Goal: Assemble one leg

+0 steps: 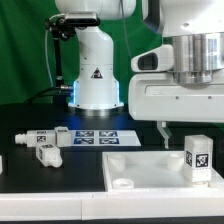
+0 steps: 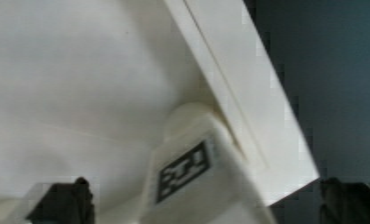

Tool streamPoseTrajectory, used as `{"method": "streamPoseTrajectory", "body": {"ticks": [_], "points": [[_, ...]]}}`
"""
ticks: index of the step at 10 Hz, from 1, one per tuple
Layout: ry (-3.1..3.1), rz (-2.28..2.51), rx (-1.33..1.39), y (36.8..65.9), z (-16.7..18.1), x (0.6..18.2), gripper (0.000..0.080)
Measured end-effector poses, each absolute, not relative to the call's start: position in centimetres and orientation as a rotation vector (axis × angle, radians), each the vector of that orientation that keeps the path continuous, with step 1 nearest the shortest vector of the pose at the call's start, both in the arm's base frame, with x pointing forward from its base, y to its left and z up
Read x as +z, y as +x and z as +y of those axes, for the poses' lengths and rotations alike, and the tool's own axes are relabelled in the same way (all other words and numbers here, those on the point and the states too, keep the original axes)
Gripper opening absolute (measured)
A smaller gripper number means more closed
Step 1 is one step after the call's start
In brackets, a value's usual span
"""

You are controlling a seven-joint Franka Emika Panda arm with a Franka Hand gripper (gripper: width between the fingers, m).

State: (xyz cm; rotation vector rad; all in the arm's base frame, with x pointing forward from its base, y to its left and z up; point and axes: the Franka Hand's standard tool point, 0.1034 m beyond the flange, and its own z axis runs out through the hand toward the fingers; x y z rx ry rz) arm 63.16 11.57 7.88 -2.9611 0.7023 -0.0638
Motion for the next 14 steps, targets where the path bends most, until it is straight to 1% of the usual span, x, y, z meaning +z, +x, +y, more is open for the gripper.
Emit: {"method": "streamPoseTrajectory", "body": {"ticks": [2,3,4,5,6,7,8,9,10,11,12,14], "points": [[-3.007,0.498,-0.072,63.17,11.35,7.82,0.0648],[-3.057,0.253,-0.093,63.25,11.24,7.82,0.0649],[-3.090,0.028,-0.170,63.88,11.51,8.01,0.0649],[-3.089,0.021,-0.212,63.99,11.95,7.94,0.0649],[-3.085,0.071,-0.200,63.88,11.82,7.87,0.0619],[-3.084,0.082,-0.201,63.90,11.78,7.88,0.0619],[-3.080,0.131,-0.200,63.89,11.83,7.88,0.0439],[-3.061,0.278,-0.194,63.88,11.89,7.87,0.0439],[-3.049,0.381,-0.190,63.88,11.53,7.81,0.0296],[-3.040,0.436,-0.188,63.89,11.49,7.81,0.0295],[-2.995,0.633,-0.172,63.88,11.40,7.83,0.0295],[-2.788,1.176,-0.093,63.56,11.28,7.60,0.0295]]}}
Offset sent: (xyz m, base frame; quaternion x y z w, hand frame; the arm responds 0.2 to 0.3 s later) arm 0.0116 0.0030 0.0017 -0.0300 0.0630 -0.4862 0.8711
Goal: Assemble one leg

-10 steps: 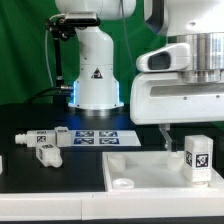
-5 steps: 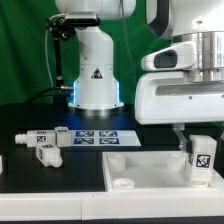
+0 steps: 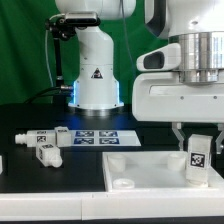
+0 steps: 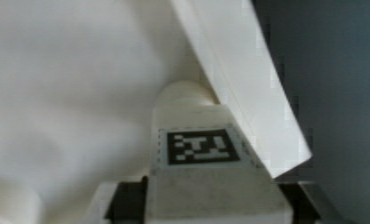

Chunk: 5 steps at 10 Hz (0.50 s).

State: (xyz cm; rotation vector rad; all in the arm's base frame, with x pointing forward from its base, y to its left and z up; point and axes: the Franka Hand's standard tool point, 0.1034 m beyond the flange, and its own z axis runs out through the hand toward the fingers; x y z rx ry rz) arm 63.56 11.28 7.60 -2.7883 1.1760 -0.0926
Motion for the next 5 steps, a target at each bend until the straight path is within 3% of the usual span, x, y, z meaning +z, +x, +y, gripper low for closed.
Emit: {"method": "streamPoseTrajectory", "body": {"ticks": [2,5], "points": [[-2.517,1.589,-0.060,63.77,10.93,7.50,0.0292],[-2.371,1.759,-0.034,63.64,11.03,7.47,0.0292]]}}
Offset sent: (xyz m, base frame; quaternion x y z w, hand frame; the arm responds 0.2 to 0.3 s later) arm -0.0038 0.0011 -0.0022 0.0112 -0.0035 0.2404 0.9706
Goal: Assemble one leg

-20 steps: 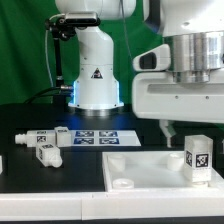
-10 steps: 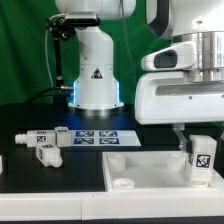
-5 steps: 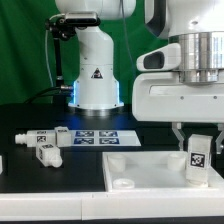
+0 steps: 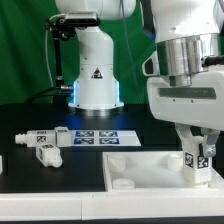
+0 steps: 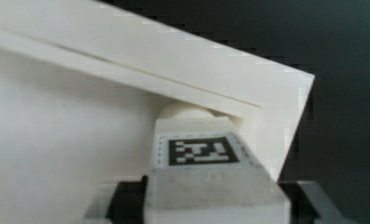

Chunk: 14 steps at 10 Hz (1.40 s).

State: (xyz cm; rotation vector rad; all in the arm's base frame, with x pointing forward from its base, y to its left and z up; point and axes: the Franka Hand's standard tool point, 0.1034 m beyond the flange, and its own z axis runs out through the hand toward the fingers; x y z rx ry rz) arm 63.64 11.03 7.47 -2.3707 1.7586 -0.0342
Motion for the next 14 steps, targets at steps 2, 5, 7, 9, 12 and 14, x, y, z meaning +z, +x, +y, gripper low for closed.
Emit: {"method": "streamPoseTrajectory", "body": {"ticks": [2,5,7,9,12,14], "points": [[-2.568,1.476,-0.070,63.6,11.1,7.4,0.0401],[-2.873,0.762,-0.150,63.9,10.4,7.6,0.0618],[-2.922,0.588,-0.202,63.4,10.7,7.7,0.0643],[-2.997,0.305,-0.224,63.4,10.6,7.6,0.0649],[-3.065,-0.164,-0.238,63.8,10.6,7.6,0.0649],[-3.066,-0.151,-0.237,63.8,10.5,7.5,0.0403]]}}
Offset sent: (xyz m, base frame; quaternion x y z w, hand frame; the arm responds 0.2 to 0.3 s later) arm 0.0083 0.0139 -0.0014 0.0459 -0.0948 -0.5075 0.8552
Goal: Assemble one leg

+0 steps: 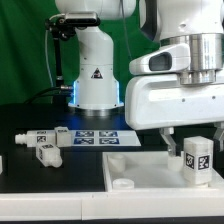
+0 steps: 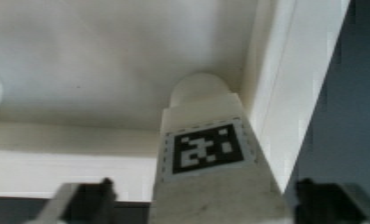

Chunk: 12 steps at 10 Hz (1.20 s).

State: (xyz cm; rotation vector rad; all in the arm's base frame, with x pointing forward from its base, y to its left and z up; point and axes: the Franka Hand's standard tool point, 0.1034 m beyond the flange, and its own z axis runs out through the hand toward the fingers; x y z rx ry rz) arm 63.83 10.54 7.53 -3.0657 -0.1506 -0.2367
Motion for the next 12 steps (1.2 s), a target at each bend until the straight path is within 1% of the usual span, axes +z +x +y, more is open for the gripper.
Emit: {"method": "streamPoseTrajectory", "body": {"ticks": [1,2,3,5,8,11,12], "points": [[-3.063,-0.053,-0.233,63.82,10.59,7.53,0.0403],[-3.059,0.041,-0.229,63.81,10.60,7.51,0.0284],[-3.049,0.170,-0.223,63.80,10.68,7.51,0.0284],[-2.978,0.654,-0.189,63.67,10.92,7.60,0.0284],[-2.621,1.479,-0.129,63.61,10.89,7.46,0.0284],[-2.429,1.731,-0.093,63.60,10.79,7.46,0.0285],[-2.451,1.701,-0.096,63.60,10.78,7.45,0.0385]]}}
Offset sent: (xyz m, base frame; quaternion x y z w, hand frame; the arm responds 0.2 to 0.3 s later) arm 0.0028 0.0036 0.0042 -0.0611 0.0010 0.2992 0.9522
